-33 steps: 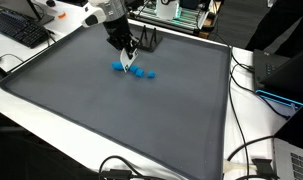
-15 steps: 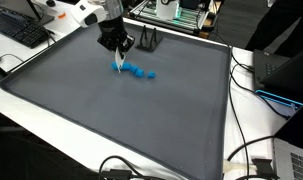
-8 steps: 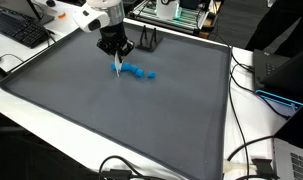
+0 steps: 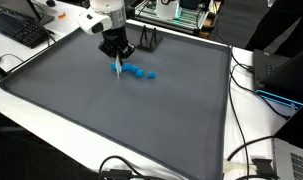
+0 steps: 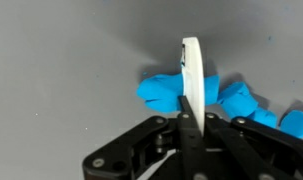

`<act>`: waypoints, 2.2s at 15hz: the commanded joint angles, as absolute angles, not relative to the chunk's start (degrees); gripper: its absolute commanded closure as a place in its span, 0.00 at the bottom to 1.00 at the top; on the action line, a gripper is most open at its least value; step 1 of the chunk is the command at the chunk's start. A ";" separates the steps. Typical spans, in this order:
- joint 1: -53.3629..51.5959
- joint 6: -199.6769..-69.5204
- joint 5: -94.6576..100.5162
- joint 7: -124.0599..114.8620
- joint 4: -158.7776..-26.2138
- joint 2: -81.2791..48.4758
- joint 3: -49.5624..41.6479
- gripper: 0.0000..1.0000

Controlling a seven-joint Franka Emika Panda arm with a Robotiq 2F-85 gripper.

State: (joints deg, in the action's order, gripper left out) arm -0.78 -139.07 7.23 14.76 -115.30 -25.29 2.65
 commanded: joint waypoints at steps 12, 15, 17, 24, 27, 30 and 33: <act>-2.33 -133.64 7.89 -0.15 -115.88 -25.29 -0.63 0.99; -1.96 -133.92 6.32 -1.50 -116.17 -24.03 -0.33 0.99; -1.72 -134.17 5.50 -2.88 -117.01 -22.49 -0.33 0.99; -0.25 -135.92 -6.94 -7.94 -123.17 -15.14 1.15 0.99; -0.39 -136.46 -15.05 -10.06 -127.15 -11.11 1.68 0.99; -1.25 -138.65 -20.30 -15.31 -132.39 -6.72 1.60 0.99; -1.90 -142.21 -23.80 -21.74 -138.12 -2.29 1.73 0.99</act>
